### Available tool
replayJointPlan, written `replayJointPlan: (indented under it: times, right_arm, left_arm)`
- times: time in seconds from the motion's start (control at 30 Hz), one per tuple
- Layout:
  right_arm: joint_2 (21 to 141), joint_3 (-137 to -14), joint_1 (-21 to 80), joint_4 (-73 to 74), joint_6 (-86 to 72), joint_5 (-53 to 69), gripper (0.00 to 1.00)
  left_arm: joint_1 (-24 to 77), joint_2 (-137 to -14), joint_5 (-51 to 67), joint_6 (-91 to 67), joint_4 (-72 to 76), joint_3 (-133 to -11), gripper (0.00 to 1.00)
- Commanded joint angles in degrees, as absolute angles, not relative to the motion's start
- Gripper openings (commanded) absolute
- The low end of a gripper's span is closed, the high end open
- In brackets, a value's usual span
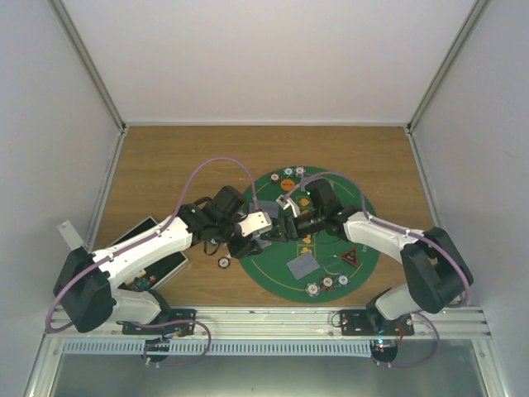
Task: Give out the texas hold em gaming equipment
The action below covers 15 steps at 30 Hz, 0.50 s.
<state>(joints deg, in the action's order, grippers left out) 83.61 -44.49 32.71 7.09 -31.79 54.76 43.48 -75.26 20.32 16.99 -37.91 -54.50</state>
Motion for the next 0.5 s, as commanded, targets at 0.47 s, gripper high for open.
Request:
replayJointPlan:
  times: [0.47]
  right_arm:
    - [90.4,-51.5,34.9,14.3,-23.5,50.3,0.87]
  left_arm:
    - [43.9,-74.7,20.0,17.0,-34.7,-54.0,0.53]
